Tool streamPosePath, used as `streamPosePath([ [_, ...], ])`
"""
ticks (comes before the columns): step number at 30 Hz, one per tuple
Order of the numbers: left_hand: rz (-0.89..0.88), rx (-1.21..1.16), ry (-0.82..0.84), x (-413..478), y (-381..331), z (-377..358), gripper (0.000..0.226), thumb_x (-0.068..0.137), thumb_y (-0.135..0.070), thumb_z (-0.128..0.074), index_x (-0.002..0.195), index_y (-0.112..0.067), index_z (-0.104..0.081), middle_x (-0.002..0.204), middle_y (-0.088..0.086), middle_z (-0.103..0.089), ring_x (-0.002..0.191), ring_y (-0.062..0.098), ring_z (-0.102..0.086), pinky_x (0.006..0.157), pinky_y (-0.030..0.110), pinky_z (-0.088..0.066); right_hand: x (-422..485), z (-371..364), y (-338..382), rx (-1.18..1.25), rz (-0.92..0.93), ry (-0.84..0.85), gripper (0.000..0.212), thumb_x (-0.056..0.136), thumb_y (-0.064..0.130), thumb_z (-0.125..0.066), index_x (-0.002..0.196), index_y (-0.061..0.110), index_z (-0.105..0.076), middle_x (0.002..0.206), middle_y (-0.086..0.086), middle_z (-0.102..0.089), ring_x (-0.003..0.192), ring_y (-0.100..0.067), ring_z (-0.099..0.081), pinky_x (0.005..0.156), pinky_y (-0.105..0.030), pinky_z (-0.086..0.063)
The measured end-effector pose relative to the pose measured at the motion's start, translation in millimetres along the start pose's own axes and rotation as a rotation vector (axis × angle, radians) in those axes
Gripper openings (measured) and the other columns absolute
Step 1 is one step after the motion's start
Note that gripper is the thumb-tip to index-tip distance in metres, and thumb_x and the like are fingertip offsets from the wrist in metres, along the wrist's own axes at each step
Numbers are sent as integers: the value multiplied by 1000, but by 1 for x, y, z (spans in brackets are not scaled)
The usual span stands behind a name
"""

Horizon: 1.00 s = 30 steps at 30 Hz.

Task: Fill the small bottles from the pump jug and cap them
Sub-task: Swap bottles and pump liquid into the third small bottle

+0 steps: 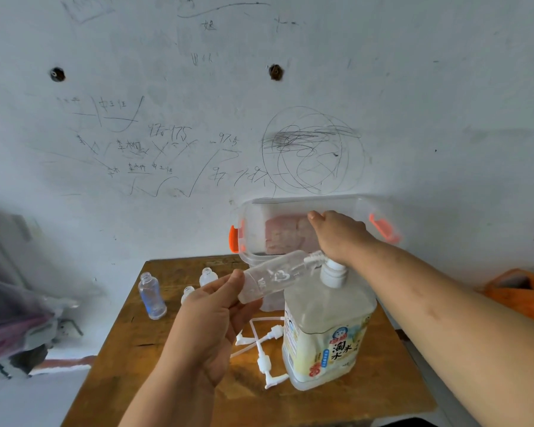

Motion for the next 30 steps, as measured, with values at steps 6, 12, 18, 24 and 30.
streamPosePath([
  [6,3,7,-22,-7,1,0,29,90,-16,-61,113,2,-62,101,19,-73,89,31,-73,66,32,-62,-10,6,2,62,-6,-10,39,103,18,-21,140,18,-32,131,-17,-47,120,-36,-47,102,-45,-37],
  [12,-53,10,27,-11,-10,-6,31,90,-16,-61,115,3,-62,102,19,-74,89,30,-74,73,35,-62,-14,28,5,152,5,-21,43,104,30,-16,140,18,-37,132,-17,-49,120,-34,-47,103,-42,-32],
  [18,-61,-4,40,-6,-9,-6,31,90,-16,-61,115,4,-63,101,19,-74,90,31,-74,75,37,-61,-7,17,2,116,-17,11,46,103,17,-20,149,20,-19,136,-17,-41,122,-37,-44,100,-44,-36],
  [24,-30,-13,8,-3,-3,-3,28,91,-15,-61,112,3,-64,97,17,-75,87,29,-74,69,32,-62,-4,9,-1,130,-29,-30,47,97,9,-31,143,16,-25,126,-16,-44,109,-35,-48,87,-41,-38],
  [30,7,-3,-31,-7,4,0,29,90,-14,-62,112,4,-62,102,21,-72,85,30,-74,67,32,-62,-15,6,3,117,0,-4,40,103,15,-21,141,15,-33,131,-18,-47,121,-36,-46,103,-46,-36],
])
Point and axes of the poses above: each hand's wrist, its own x-axis towards the middle knuckle, its own z-axis out of the back of the hand, y = z × x, the point moved 9 cm from there along x, towards the middle knuckle
